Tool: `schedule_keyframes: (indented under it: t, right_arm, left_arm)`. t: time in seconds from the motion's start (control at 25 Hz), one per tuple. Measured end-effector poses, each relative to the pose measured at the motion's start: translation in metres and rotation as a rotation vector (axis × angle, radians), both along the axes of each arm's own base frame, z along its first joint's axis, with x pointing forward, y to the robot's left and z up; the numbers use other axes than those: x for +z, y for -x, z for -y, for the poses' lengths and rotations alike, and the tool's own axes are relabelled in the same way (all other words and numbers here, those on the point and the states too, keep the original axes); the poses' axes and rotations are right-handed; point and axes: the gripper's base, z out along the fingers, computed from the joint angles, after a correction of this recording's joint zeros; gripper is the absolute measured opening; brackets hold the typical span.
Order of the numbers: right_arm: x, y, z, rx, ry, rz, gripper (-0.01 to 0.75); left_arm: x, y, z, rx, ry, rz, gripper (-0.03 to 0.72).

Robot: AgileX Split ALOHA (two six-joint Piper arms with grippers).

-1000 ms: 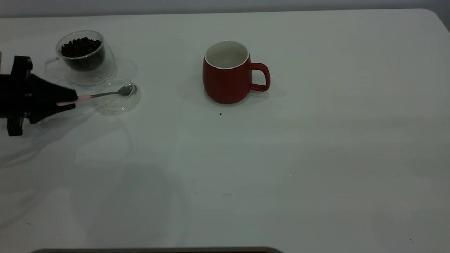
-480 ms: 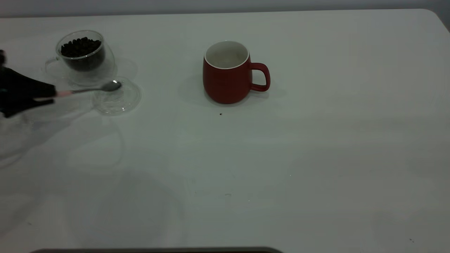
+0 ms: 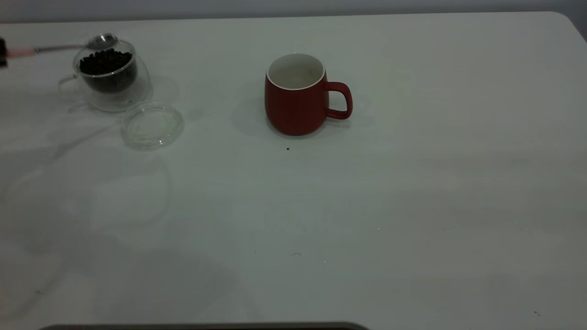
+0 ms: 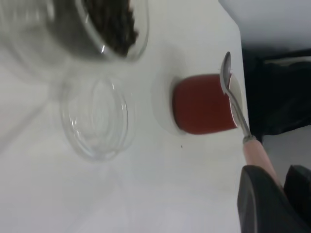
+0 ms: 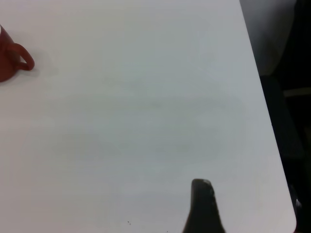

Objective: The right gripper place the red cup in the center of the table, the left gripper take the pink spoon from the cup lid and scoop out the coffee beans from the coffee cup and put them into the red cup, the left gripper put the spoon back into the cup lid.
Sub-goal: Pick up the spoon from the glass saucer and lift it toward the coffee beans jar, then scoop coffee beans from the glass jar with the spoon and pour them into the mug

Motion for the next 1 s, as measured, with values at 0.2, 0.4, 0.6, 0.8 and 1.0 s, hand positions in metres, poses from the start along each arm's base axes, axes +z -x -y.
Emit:
schedule_keyframes:
  t: [0.2, 0.4, 0.6, 0.8, 1.0]
  right_arm:
    - [0.0, 0.0, 0.0, 0.0, 0.0, 0.0, 0.586]
    - [0.0, 0.0, 0.0, 0.0, 0.0, 0.0, 0.586]
    - [0.0, 0.0, 0.0, 0.0, 0.0, 0.0, 0.586]
    - [0.0, 0.0, 0.0, 0.0, 0.0, 0.0, 0.586]
    - [0.0, 0.0, 0.0, 0.001, -0.001, 0.0, 0.586]
  left_arm:
    - [0.016, -0.016, -0.013, -0.02, -0.094, 0.043, 0.119]
    - [0.01, -0.021, -0.017, 0.003, -0.212, 0.05, 0.119]
    - [-0.001, -0.031, -0.011, -0.003, -0.32, 0.096, 0.119]
    - [-0.015, -0.036, -0.011, 0.015, -0.342, 0.124, 0.119]
    - [-0.035, -0.044, -0.011, 0.022, -0.317, 0.117, 0.119]
